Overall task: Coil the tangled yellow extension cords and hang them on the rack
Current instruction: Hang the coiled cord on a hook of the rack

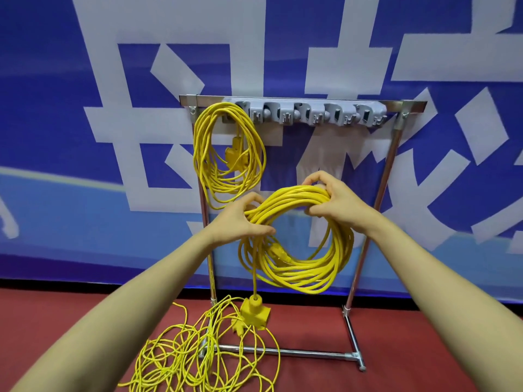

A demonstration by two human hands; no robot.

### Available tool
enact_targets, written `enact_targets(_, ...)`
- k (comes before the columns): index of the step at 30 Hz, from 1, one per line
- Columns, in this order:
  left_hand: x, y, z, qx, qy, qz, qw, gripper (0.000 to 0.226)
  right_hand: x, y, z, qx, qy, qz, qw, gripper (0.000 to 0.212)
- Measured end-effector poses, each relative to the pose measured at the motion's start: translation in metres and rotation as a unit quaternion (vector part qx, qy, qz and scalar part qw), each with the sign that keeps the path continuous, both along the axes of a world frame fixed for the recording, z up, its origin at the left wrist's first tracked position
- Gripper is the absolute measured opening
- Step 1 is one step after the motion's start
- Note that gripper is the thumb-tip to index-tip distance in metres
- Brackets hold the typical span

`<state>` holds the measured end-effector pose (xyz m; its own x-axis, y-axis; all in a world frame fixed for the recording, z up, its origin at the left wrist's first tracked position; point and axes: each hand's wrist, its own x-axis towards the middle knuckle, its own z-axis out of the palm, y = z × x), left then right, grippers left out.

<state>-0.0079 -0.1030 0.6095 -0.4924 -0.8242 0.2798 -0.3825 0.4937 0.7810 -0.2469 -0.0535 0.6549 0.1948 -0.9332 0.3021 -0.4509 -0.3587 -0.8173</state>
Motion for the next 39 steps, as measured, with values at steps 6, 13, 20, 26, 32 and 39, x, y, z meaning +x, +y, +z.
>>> enact_targets(6,-0.016,0.003,0.008,0.076,0.194,0.035,0.977,0.054,-0.009,-0.005,-0.009,0.006,-0.054,-0.033,0.998,0.041)
enact_targets(13,-0.029,0.003,0.018,0.085,0.209,-0.014,0.974,0.042,-0.019,-0.015,-0.025,0.031,-0.005,-0.038,0.999,0.030)
enact_targets(20,-0.027,-0.006,0.034,0.076,0.164,-0.040,0.983,0.045,-0.027,-0.027,-0.015,0.034,0.136,-0.014,0.990,0.036)
enact_targets(26,-0.028,-0.017,0.061,0.051,0.105,-0.063,0.991,0.046,-0.011,-0.032,0.011,0.003,0.083,0.010,0.997,0.054)
enact_targets(32,-0.036,-0.038,0.088,0.044,0.177,-0.013,0.983,0.048,0.005,-0.051,0.025,-0.074,0.036,-0.045,0.996,0.027)
enact_targets(39,-0.041,-0.065,0.100,0.034,0.227,-0.050,0.972,0.061,0.016,-0.075,0.046,-0.103,-0.091,-0.061,0.989,0.025)
